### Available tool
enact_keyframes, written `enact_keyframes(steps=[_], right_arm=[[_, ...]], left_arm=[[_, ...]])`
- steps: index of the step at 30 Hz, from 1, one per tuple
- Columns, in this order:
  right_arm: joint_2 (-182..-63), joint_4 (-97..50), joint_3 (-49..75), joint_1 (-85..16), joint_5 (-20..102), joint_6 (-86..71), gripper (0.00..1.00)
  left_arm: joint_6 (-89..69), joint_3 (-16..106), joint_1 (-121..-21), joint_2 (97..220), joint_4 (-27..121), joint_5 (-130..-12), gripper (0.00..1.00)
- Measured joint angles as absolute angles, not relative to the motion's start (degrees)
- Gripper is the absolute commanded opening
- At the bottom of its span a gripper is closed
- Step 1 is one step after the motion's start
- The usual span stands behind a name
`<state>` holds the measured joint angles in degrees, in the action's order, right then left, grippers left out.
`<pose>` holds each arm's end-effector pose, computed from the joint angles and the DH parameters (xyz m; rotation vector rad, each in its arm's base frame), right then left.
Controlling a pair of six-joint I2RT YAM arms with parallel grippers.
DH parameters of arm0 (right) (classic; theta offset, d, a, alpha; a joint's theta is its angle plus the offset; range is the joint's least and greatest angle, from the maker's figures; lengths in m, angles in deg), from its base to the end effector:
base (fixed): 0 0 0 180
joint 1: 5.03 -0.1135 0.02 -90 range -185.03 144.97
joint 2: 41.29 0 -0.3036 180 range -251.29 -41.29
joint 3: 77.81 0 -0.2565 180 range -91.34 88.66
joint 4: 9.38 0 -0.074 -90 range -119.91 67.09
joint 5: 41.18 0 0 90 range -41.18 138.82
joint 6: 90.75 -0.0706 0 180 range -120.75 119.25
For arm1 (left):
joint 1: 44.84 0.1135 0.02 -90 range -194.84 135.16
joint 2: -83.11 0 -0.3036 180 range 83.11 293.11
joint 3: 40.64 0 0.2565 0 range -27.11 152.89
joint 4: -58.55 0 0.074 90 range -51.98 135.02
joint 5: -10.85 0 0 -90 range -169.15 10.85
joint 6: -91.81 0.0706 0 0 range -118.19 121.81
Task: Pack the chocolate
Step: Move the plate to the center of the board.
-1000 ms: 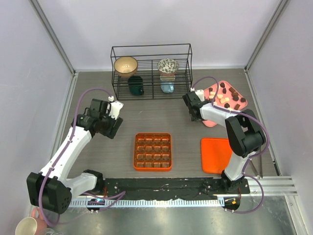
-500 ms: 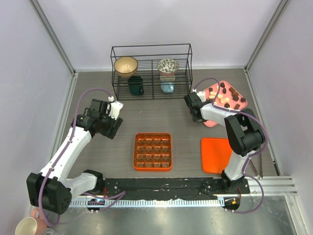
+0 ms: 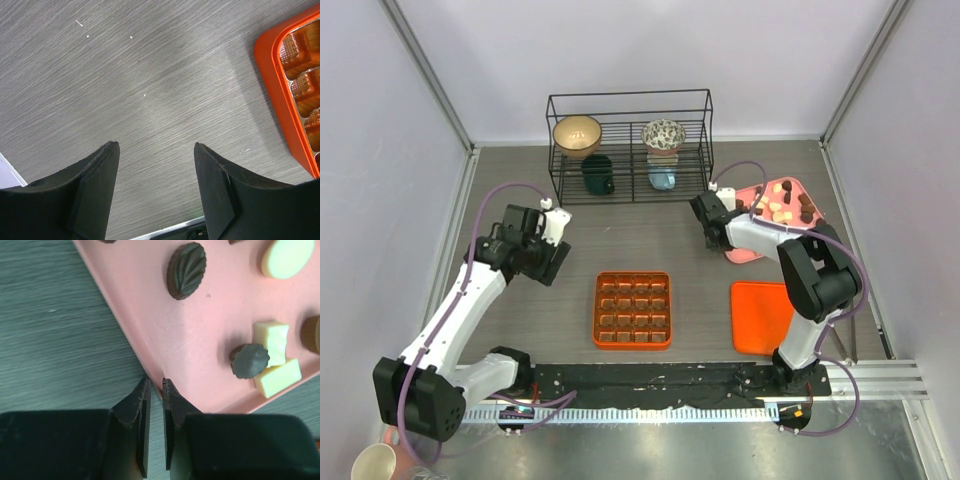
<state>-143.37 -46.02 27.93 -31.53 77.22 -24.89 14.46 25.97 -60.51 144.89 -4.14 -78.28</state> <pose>0.3453 0.1346 0.1679 0.0924 2.5171 -0.3314 0.2009 -0.0575 0.2802 0.6369 2.5012 -0.0392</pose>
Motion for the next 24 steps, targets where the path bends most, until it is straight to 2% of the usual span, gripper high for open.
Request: enact_keyframes(steps=[8,14,24], right_arm=[[-145.3,-46.35,25.75,-38.99,76.61,-28.54,0.07],[-150.1,-47.09,19.52,-45.72,76.24,-30.55,0.06],[-154.28,-48.69,13.42,-49.19,75.54,-31.12,0.07]], left_arm=[[14.55,25.2,-60.51,143.4,-4.12,-78.48,0.66],[15.46,24.33,-60.51,141.63,-4.23,-79.55,0.67],[15.84,22.99,-60.51,139.88,-4.76,-81.15,0.66]])
